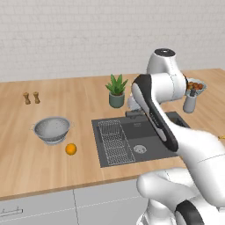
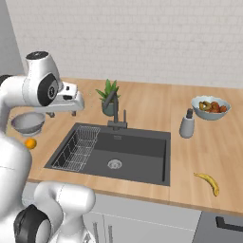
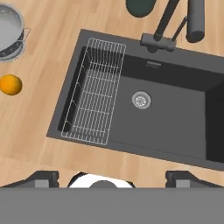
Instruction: Put the colander in the sink, put the banana, orange in the colander, and turn on the sink faucet and pour water over the colander.
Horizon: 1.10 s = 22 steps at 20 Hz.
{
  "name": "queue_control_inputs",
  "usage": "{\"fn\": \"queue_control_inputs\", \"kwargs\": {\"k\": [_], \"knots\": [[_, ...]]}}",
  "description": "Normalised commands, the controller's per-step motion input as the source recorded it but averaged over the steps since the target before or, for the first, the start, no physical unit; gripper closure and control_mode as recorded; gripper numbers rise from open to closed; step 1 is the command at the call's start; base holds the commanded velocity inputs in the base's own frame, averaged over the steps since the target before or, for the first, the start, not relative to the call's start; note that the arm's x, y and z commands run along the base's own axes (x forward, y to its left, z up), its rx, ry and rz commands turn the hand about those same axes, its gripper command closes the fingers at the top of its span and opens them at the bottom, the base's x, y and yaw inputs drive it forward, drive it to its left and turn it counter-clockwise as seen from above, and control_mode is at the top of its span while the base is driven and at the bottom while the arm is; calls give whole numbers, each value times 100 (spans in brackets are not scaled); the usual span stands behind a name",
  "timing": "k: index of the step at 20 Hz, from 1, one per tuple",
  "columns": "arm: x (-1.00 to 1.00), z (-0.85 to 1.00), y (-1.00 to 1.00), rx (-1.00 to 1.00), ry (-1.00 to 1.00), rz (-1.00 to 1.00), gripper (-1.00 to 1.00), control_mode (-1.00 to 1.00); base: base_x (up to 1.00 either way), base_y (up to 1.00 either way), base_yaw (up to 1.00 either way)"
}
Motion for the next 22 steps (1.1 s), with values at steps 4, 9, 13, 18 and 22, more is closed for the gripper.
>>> {"fn": "queue_control_inputs", "kwargs": {"k": [4,9,13,18,22], "knots": [[-24,-30,100,-9,0,3,-100,-100,0,0,0],[2,-36,100,0,3,0,-100,-100,0,0,0],[29,-34,96,2,6,0,-100,-100,0,0,0],[57,-25,77,9,5,0,-100,-100,0,0,0],[66,-17,61,12,0,-3,-100,-100,0,0,0]]}}
